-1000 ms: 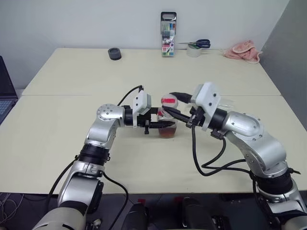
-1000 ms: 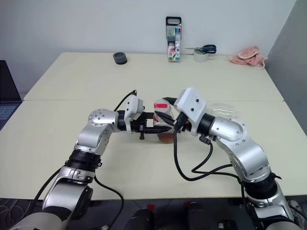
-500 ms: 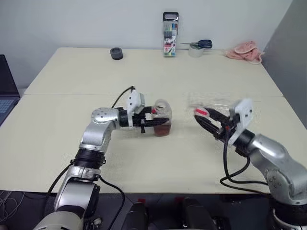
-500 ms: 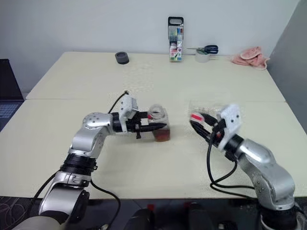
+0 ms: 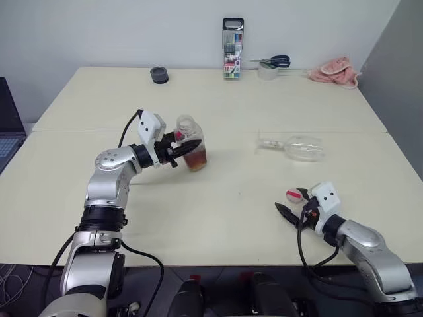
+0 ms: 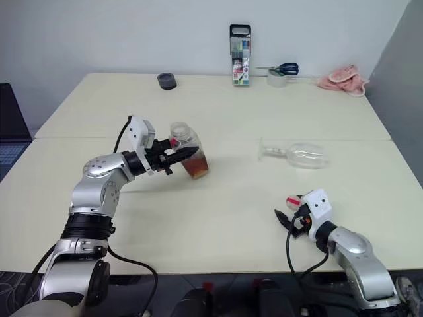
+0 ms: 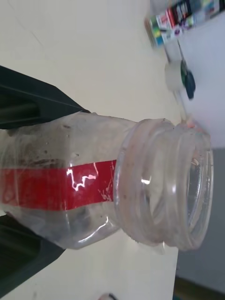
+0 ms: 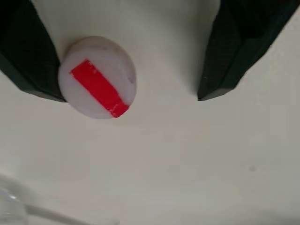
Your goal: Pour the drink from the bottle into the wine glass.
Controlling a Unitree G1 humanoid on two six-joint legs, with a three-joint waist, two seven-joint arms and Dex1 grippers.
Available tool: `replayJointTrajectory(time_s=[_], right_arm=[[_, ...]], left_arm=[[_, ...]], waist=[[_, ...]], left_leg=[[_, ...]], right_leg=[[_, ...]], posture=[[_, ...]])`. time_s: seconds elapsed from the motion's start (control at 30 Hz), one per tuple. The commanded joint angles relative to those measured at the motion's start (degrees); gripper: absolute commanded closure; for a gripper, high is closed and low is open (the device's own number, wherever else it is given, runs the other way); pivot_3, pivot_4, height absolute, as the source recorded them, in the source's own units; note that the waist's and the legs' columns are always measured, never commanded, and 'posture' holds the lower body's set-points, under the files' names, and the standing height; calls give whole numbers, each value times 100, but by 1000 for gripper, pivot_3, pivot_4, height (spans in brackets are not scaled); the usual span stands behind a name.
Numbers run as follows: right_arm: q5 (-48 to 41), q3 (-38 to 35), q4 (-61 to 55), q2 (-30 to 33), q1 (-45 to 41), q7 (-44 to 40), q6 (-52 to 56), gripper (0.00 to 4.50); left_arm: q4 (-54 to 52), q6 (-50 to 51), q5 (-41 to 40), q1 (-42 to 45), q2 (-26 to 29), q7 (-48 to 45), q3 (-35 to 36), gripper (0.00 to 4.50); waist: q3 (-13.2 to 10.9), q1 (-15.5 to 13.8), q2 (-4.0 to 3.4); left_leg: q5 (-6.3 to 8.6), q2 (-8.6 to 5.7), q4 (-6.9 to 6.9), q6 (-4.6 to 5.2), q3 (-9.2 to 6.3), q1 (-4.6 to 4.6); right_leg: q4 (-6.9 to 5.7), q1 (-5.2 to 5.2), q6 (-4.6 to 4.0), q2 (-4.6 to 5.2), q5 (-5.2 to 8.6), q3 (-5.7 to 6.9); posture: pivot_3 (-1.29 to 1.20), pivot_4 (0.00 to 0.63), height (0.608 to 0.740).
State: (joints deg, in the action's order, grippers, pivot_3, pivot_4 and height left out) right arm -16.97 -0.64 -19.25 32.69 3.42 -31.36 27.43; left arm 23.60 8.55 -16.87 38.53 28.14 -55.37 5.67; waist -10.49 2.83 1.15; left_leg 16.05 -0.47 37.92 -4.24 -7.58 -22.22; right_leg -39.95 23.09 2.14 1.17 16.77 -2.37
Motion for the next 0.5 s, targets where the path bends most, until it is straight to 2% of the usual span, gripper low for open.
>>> replayJointTrajectory(time_s=[0.03,0.13,0.2,0.27,0.5], right_arm=[[75,-56,-18,396,120,-392,27,0],[-439,-394,-444,1002,-509,-1060,222,0],[-863,-236,-747,979,-1035,-1259,494,0],[-1032,79,-860,717,-1650,-1216,745,0],[-409,1135,-139,-351,-3346,-670,910,0]], left_arm=[[181,-399,146,200,169,425,258,2814],[843,-631,418,283,360,1566,649,2815],[1078,-643,415,310,439,1955,823,2818],[1214,-695,421,304,507,2192,933,2819],[1183,-512,304,200,545,2511,1116,2820]], waist=[[1,-14,1],[-1,-29,0],[-2,32,5],[-1,88,4],[0,14,8]], left_leg=[[0,0,0,0,0,0],[0,-2,0,0,2,0],[0,4,0,0,3,3],[0,15,-7,0,1,13],[-8,-2,5,-16,-7,-15]], right_leg=[[0,0,0,0,0,1],[0,1,1,3,0,-2],[-1,3,3,-1,-1,-2],[-4,4,2,-12,-1,-2],[1,12,0,12,-2,6]], posture=[[0,150,740],[0,150,740],[0,150,740],[0,150,740],[0,150,740]])
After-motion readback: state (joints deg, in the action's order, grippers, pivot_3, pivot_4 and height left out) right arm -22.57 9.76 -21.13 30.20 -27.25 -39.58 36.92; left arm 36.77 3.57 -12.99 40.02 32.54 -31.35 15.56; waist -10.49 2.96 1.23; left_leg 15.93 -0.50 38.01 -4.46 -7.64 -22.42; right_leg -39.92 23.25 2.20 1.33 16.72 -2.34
